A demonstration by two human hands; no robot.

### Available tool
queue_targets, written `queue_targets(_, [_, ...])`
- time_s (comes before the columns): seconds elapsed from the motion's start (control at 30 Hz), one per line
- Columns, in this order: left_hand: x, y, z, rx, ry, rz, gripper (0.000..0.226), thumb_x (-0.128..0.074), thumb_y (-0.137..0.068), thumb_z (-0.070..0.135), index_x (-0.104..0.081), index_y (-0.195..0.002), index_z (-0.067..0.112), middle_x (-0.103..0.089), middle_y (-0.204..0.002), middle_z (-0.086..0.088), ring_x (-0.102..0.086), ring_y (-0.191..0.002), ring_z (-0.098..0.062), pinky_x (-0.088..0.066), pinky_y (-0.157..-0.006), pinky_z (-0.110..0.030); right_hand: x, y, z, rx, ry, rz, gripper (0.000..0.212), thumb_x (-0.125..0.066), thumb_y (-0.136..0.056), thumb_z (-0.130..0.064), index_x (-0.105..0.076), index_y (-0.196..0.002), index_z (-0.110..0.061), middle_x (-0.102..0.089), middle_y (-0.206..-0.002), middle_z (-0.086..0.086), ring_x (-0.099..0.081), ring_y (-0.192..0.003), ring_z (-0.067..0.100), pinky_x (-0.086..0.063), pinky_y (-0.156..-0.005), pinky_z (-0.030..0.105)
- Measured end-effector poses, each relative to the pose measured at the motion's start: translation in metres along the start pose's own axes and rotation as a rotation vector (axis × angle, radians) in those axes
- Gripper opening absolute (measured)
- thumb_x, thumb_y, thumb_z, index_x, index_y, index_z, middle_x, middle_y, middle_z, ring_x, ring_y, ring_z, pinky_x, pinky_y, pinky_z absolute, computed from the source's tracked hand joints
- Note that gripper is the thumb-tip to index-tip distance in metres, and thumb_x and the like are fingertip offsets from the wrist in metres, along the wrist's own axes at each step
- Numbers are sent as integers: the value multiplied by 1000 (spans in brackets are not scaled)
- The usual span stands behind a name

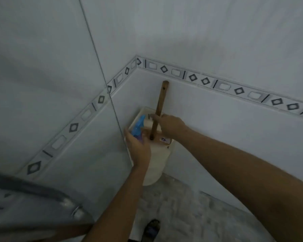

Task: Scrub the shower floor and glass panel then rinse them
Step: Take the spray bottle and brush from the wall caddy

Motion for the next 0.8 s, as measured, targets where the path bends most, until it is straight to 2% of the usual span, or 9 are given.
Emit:
queue_targets(0.1, [-1,-3,-5,29,-2,11,73,-68,-93,7,-27,-154,5,-53,-138,-22,-56,-125,-32,-50,-104,-42,7,-5,2,3,151,-9,70,-54,-99,-14,-21,-159,-27,-57,-127,11,-64,-105,32,-43,-72,34])
queue_targets(0.17, [-3,-5,-11,60,8,-15,69,-68,-92,5,-32,-152,3,-54,-137,-20,-56,-124,-29,-47,-104,-31,11,-8,-1,9,218,9,55,-54,-100,-15,-33,-151,-18,-61,-118,11,-65,-100,31,-47,-72,37])
queue_targets(0.2, [-3,-7,-16,64,18,-26,61,-67,-93,4,-40,-147,0,-58,-133,-20,-58,-121,-30,-46,-101,-27,13,-8,-4,12,241,28,43,-52,-101,-13,-41,-143,-13,-64,-114,11,-67,-97,31,-48,-70,37])
queue_targets(0.3, [-2,-10,-16,37,-27,-53,26,-65,-93,3,-62,-117,-6,-67,-109,-20,-65,-102,-33,-49,-87,-29,19,-3,-8,-50,295,30,22,-52,-101,-9,-56,-122,-8,-70,-111,11,-70,-94,29,-45,-64,36])
queue_targets(0.4, [-1,-8,-9,33,-57,-63,19,-63,-91,-5,-62,-110,-10,-62,-97,-13,-60,-92,-24,-39,-73,-9,21,9,-4,-124,356,-64,18,-52,-101,-9,-63,-115,-9,-68,-112,8,-69,-98,27,-47,-66,34])
queue_targets(0.43, [-2,-7,-5,16,-67,-76,19,-63,-90,-6,-63,-109,-10,-60,-95,-11,-59,-91,-23,-38,-71,-7,23,15,-1,-135,356,-83,18,-51,-101,-8,-64,-114,-9,-67,-113,7,-68,-100,27,-48,-67,34])
queue_targets(0.57, [-12,8,2,-48,-110,-179,17,-70,-89,4,-66,-103,-4,-64,-91,-7,-66,-90,-28,-48,-77,-28,26,49,19,-196,293,-93,21,-52,-98,-5,-64,-116,-9,-65,-115,7,-66,-104,28,-48,-71,35])
queue_targets(0.7, [-30,43,29,-210,-83,-279,18,-76,-88,14,-64,-100,8,-66,-90,-4,-62,-88,-23,-49,-79,-31,20,104,52,-277,234,-71,20,-53,-97,-4,-64,-114,-9,-66,-109,8,-68,-100,29,-48,-68,36])
queue_targets(0.8, [-48,77,50,-290,-55,-374,24,-76,-90,26,-61,-101,10,-65,-92,-5,-60,-85,-18,-47,-73,-30,8,164,94,-423,125,-81,14,-54,-96,-4,-62,-107,-9,-58,-91,6,-67,-92,28,-48,-66,36])
Point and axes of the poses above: each hand's wrist, its own y-axis away from the middle knuckle, its own x-axis out of the back of the hand, z = x × y, the point moved 5 cm from there along -y, towards the middle knuckle
